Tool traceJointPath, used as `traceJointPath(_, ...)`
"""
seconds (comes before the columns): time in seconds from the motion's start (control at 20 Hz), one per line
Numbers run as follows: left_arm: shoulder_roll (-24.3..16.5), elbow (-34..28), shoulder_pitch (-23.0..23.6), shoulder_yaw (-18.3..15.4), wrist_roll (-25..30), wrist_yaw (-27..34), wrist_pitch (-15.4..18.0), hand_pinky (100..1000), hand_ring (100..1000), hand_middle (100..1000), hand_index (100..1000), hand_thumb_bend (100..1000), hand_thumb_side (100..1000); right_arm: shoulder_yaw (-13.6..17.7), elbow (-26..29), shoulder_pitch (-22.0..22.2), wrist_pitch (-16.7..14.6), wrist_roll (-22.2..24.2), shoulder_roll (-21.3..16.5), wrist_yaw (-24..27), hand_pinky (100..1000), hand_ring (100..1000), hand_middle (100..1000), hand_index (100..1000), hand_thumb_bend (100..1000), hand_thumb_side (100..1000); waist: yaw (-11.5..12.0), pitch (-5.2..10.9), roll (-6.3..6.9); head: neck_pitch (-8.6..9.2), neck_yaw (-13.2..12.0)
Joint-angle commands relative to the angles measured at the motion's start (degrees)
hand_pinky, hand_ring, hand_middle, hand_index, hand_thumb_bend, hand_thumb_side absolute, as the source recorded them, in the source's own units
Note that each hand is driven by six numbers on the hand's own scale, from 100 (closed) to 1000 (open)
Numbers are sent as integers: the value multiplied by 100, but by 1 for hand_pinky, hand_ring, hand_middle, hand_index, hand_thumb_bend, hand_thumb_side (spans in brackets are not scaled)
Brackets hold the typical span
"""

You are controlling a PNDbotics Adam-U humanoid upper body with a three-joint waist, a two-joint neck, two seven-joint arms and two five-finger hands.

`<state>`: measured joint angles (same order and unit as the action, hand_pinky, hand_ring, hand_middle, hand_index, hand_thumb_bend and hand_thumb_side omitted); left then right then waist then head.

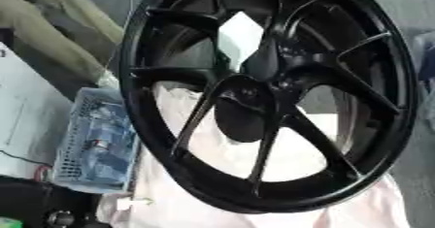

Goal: Pull the pin out of the wheel hub.

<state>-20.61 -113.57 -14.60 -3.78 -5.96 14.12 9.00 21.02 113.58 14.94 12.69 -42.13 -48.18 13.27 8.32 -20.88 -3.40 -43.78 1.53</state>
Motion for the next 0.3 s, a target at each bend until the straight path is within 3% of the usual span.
traceJointPath(0.05, -72, -102, -53, -33, 9, -22, 50, 910, 769, 706, 782, 100, 690, -36, 101, -103, -739, -57, -182, -258, 586, 811, 723, 849, 103, 308, 16, 52, 33, -33, -61)
traceJointPath(0.1, -79, -102, -62, -30, 14, -20, 63, 909, 769, 706, 782, 100, 689, -76, 101, -147, -972, -49, -164, -341, 594, 806, 711, 842, 100, 268, 26, 46, 44, -33, -65)
traceJointPath(0.3, -105, -102, -88, -17, 32, -20, 112, 909, 768, 707, 782, 100, 687, -296, 101, -289, -1896, 27, -17, -582, 590, 798, 697, 830, 100, 262, 55, 15, 92, -33, -83)
